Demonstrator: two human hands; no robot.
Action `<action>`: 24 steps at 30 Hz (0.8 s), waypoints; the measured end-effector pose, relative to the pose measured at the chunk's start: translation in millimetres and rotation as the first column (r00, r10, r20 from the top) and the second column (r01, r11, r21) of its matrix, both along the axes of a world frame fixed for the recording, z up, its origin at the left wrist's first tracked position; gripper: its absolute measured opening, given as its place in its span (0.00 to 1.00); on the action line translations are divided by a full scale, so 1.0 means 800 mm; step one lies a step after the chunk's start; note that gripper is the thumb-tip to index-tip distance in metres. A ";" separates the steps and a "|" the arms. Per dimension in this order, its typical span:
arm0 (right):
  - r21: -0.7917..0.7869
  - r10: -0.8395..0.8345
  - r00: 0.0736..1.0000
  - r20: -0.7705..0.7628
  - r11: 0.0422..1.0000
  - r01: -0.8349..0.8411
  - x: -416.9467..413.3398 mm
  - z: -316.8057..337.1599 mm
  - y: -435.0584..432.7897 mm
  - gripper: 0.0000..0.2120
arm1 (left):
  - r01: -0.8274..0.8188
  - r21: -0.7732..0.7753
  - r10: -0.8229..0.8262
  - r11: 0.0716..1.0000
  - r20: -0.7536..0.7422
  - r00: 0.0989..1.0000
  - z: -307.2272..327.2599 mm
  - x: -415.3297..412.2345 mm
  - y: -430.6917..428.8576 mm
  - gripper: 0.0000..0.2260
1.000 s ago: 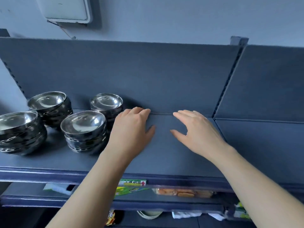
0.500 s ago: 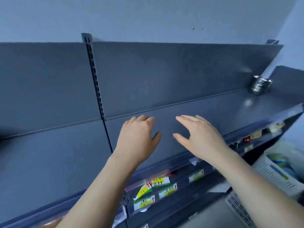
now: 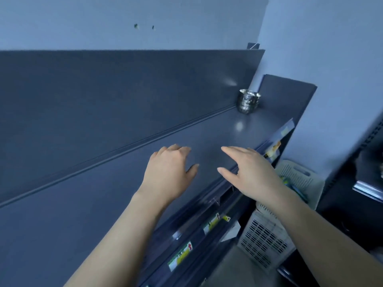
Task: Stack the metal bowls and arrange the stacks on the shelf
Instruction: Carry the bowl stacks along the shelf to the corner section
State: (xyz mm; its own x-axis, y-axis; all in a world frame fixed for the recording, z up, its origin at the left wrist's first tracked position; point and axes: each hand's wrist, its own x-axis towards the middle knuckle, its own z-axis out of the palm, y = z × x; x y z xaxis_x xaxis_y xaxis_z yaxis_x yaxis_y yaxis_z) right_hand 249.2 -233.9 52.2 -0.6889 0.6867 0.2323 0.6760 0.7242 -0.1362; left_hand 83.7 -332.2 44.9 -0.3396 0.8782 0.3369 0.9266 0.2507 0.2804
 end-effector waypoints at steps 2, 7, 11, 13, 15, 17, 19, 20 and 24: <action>0.003 -0.023 1.000 -0.006 1.000 0.023 -0.001 0.001 0.038 0.28 | 0.028 -0.005 -0.028 1.000 -0.002 1.000 0.000 -0.003 0.043 0.21; -0.029 -0.081 0.997 0.004 0.996 0.081 -0.013 0.013 0.134 0.28 | 0.091 -0.038 -0.090 0.995 0.006 0.996 0.010 -0.019 0.151 0.21; -0.058 -0.145 0.989 -0.019 0.988 0.143 -0.017 0.015 0.203 0.28 | 0.121 -0.043 -0.121 0.992 -0.005 0.993 0.020 -0.031 0.231 0.21; -0.070 -0.149 0.989 -0.021 0.987 0.147 -0.019 0.014 0.212 0.28 | 0.119 -0.058 -0.119 0.991 0.003 0.993 0.027 -0.033 0.241 0.19; -0.100 -0.211 0.977 -0.040 0.973 0.206 -0.015 0.006 0.298 0.28 | 0.135 -0.080 -0.135 0.988 0.006 0.991 0.025 -0.032 0.339 0.18; -0.088 -0.205 0.978 -0.040 0.976 0.201 -0.015 0.007 0.310 0.28 | 0.138 -0.105 -0.138 0.985 0.010 0.990 0.028 -0.034 0.351 0.18; -0.084 -0.208 0.977 -0.049 0.975 0.203 -0.013 0.005 0.335 0.28 | 0.153 -0.103 -0.156 0.983 -0.017 0.988 0.023 -0.033 0.377 0.18; -0.083 -0.206 0.976 -0.065 0.976 0.201 -0.011 0.003 0.354 0.28 | 0.155 -0.092 -0.158 0.984 -0.020 0.987 0.019 -0.031 0.398 0.18; -0.082 -0.188 0.980 -0.067 0.980 0.182 -0.004 -0.006 0.440 0.28 | 0.141 -0.108 -0.141 0.984 0.008 0.990 0.006 -0.025 0.478 0.19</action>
State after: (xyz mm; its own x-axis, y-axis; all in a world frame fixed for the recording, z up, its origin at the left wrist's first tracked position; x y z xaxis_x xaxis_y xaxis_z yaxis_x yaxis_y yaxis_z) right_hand 246.0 117.8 47.7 -0.5311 0.8181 0.2208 0.7834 0.5733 -0.2399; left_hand 63.5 49.9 49.5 -0.2094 0.9485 0.2375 0.9548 0.1460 0.2587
